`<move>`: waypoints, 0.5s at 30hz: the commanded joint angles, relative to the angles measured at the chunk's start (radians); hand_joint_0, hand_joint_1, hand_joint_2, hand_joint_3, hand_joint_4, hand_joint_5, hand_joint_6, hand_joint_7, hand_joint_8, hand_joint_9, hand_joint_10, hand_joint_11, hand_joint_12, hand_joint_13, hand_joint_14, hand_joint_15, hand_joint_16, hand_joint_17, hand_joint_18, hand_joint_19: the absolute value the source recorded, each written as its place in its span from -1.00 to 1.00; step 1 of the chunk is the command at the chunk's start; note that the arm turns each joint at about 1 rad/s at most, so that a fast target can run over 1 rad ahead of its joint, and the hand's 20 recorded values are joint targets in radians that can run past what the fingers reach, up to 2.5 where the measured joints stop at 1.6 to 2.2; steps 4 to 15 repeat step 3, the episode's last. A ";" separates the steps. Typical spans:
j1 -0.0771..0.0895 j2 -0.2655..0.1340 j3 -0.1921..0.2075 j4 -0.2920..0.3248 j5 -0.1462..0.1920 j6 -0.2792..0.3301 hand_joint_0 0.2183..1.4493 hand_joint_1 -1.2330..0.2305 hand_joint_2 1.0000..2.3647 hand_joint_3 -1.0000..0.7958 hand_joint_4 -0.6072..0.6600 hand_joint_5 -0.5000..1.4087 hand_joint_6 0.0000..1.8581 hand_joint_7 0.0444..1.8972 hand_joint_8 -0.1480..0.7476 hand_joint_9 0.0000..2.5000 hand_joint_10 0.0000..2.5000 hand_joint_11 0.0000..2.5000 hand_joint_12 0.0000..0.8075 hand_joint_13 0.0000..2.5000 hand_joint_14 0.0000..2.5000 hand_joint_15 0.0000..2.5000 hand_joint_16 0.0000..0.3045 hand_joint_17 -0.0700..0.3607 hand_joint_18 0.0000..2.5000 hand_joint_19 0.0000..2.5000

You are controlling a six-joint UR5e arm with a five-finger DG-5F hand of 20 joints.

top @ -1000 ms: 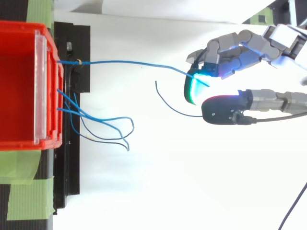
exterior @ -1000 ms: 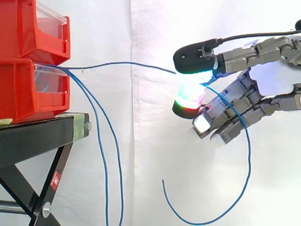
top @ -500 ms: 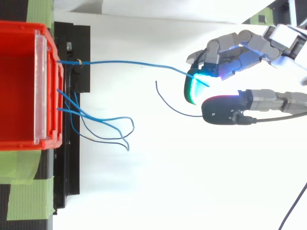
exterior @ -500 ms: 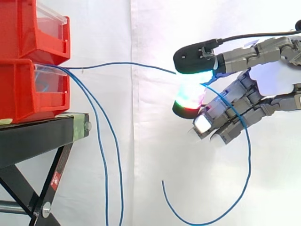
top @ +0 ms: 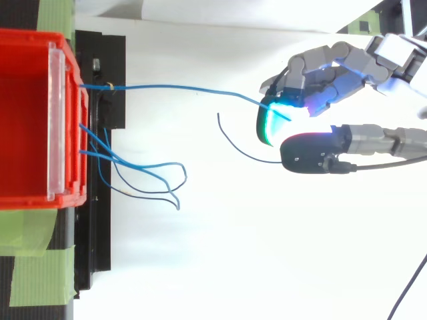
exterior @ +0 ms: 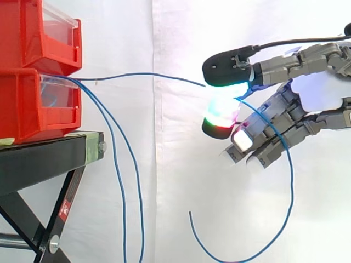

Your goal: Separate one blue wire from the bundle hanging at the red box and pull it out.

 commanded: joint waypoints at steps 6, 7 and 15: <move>0.000 0.000 0.000 0.000 0.000 0.000 -0.39 -0.42 -0.98 0.08 -0.03 -0.57 -0.08 0.29 0.15 -0.15 -0.99 -0.28 0.16 -0.56 -0.99 -0.71 -0.57 0.01 -0.45 -0.68; 0.000 0.000 0.000 0.000 0.000 0.000 -0.39 -0.42 -0.98 0.08 -0.03 -0.57 -0.08 0.29 0.15 -0.15 -0.99 -0.28 0.16 -0.56 -0.99 -0.71 -0.57 0.01 -0.45 -0.68; 0.000 0.000 0.000 0.000 0.000 0.000 -0.39 -0.42 -0.98 0.08 -0.03 -0.57 -0.08 0.29 0.15 -0.15 -0.99 -0.28 0.16 -0.56 -0.99 -0.71 -0.57 0.01 -0.45 -0.68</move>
